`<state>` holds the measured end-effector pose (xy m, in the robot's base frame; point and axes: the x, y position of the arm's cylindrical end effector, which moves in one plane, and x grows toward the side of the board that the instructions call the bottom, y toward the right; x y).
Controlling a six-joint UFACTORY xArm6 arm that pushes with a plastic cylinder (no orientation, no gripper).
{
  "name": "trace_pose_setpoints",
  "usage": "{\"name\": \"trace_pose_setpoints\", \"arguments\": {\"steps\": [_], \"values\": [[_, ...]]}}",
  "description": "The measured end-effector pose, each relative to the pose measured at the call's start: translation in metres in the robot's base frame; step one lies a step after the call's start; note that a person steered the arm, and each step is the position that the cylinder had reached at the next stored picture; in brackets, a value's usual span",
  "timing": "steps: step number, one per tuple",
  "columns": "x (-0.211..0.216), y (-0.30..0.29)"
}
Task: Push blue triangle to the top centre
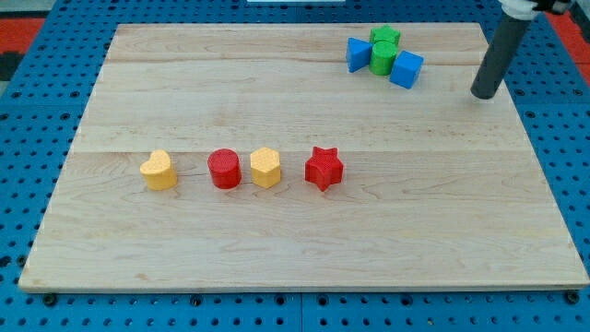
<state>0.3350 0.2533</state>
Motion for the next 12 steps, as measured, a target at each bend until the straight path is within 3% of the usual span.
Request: {"name": "trace_pose_setpoints", "arguments": {"steps": [1, 2, 4, 6, 7, 9, 12], "values": [[-0.054, -0.005], [-0.075, -0.029], [-0.075, -0.129], [-0.087, -0.169], [-0.087, -0.216], [-0.115, -0.237], [-0.072, -0.257]]}}
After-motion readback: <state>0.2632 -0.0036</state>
